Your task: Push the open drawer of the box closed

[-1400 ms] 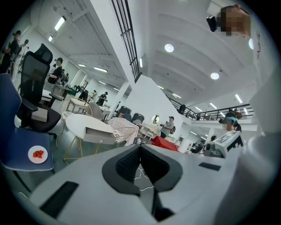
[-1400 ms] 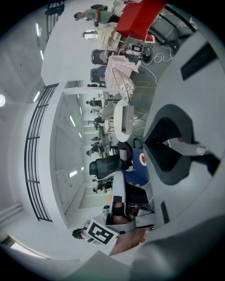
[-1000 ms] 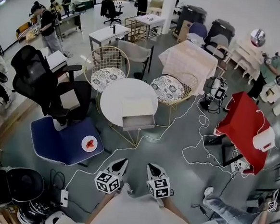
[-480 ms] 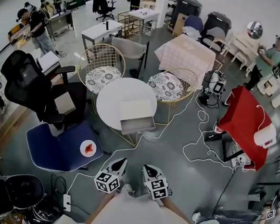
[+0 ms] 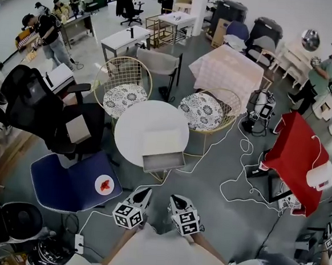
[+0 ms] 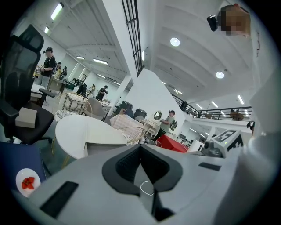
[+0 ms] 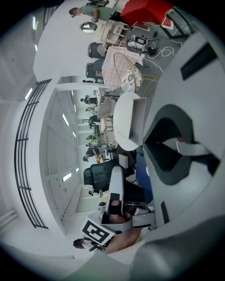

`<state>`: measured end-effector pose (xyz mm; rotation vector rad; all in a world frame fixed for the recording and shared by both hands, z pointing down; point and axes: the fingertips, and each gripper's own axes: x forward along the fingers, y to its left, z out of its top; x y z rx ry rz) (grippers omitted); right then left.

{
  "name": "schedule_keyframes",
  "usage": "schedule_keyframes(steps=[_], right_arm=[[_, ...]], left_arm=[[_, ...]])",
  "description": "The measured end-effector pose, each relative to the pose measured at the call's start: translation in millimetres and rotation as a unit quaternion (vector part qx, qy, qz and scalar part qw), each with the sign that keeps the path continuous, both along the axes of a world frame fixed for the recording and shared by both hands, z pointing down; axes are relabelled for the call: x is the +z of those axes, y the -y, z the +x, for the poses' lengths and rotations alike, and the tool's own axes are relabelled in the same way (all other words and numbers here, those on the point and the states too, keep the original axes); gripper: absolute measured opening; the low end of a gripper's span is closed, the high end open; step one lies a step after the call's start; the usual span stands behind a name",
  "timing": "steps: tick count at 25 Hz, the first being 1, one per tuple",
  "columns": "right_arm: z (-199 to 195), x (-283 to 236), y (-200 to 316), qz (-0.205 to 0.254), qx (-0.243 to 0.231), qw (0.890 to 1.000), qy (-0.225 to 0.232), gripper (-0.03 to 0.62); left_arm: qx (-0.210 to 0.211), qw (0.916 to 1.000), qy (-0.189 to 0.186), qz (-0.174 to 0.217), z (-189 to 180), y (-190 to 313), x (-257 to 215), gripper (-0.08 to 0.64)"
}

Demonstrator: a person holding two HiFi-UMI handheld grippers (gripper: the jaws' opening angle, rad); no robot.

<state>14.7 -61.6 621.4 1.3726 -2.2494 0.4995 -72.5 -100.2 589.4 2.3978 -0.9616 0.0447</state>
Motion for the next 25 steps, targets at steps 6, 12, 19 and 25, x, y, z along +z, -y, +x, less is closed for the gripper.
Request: schedule_keyframes(steps=[6,12,19,25], right_arm=[[18.3,-7.8,62.7,0.008,-0.019,1.0,0.009,0.015],[34.8,-7.3,101.1,0.003,-0.043,0.999,0.02,0.015],[58.3,-11.9,142.3,0.004,-0.06,0.998,0.031,0.015],[61.4,-2.1,166.8,-0.007,-0.074,0.997,0.036,0.015]], left_arm=[[-0.019,0.9997,0.011,0.01,17.3,61.6,-10.3,0.012],[-0.035,0.9992,0.018,0.004,40.6,98.5,-11.2,0.012],[-0.045,0.9984,0.032,0.007,67.9,138.8,-19.2,0.012],[-0.058,0.9975,0.041,0.0,70.5,159.8,-12.1,0.012]])
